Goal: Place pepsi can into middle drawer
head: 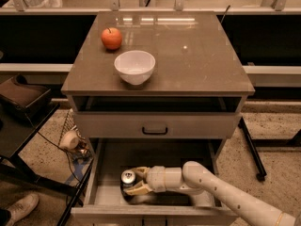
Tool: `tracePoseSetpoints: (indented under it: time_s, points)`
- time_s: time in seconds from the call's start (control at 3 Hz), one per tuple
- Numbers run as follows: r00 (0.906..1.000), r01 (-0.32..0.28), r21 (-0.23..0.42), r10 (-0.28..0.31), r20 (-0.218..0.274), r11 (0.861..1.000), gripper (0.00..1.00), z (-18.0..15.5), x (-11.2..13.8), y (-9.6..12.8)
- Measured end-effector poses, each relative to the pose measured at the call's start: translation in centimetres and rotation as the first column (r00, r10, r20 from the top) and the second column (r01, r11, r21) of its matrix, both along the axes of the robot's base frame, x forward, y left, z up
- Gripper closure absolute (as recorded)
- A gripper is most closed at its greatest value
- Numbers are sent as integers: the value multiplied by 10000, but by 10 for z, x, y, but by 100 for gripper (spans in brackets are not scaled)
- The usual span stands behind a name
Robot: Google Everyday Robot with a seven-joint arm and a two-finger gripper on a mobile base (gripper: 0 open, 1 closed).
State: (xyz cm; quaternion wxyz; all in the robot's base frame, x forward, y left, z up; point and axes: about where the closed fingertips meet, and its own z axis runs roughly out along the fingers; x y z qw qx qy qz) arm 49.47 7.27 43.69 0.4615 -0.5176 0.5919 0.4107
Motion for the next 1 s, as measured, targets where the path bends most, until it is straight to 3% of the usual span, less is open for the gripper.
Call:
tracePoseSetpoints:
  time_s: [0.33,1.0]
  points:
    - [10000,-46,19,46,-9,10000,51,0,-1,2]
    - [9999,-109,46,109,-23,9999,4,0,-3,6]
